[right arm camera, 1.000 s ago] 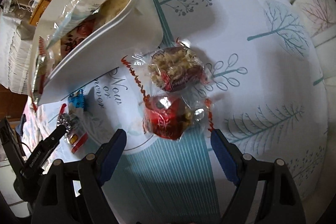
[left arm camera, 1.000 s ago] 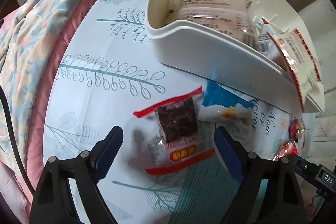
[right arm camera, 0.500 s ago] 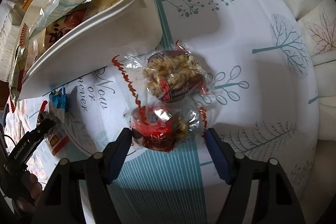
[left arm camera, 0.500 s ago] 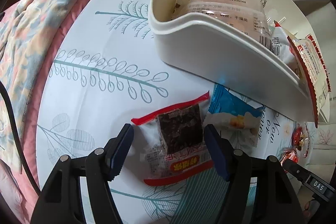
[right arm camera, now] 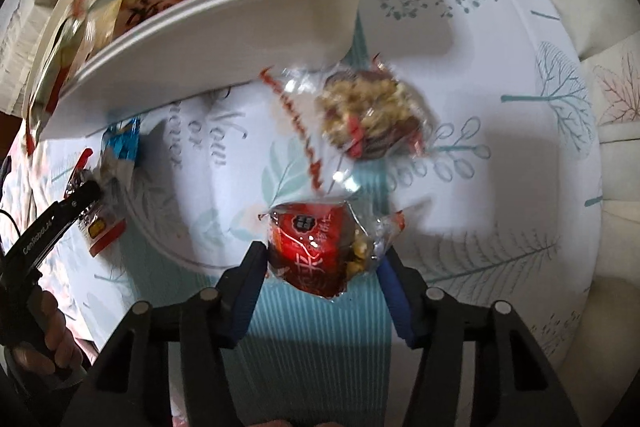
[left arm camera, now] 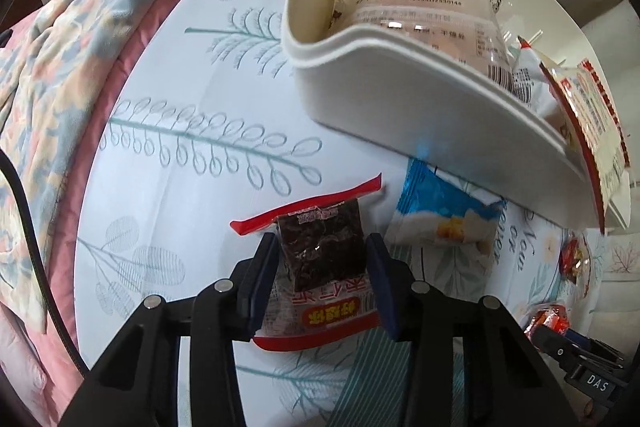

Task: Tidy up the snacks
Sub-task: 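Carry both snacks into the white basket and open both tools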

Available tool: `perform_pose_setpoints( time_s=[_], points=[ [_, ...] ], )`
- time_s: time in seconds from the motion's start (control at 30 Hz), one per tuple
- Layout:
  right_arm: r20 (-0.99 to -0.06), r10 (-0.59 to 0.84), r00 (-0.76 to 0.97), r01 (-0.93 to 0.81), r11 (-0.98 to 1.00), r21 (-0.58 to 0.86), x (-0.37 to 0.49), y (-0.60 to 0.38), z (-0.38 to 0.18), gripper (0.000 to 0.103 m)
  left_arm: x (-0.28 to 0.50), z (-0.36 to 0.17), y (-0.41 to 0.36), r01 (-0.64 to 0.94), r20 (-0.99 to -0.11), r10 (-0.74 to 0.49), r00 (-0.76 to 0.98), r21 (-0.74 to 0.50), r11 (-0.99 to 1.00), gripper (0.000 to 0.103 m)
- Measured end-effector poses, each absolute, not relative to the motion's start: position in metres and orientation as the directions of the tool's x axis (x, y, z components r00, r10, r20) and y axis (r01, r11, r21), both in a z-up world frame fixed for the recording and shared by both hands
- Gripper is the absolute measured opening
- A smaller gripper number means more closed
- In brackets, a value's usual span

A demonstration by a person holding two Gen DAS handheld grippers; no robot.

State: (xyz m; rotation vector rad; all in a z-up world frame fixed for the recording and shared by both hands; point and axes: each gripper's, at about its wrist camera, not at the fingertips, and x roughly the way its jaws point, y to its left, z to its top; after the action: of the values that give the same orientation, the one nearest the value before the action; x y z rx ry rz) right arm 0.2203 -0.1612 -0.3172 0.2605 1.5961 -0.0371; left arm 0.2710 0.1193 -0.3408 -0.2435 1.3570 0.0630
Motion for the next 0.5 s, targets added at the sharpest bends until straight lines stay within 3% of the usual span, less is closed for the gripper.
perform_pose_setpoints(
  time_s=[0.5],
  points=[
    [-0.961,0.270,-0.052,0.150,0.954,0.260,0.202,-0.098,-0.308,0.054,0.218,-0.316,0.139,-0.148,-0.967,-0.158,0.200,-0.190,0.971,0.043]
  ],
)
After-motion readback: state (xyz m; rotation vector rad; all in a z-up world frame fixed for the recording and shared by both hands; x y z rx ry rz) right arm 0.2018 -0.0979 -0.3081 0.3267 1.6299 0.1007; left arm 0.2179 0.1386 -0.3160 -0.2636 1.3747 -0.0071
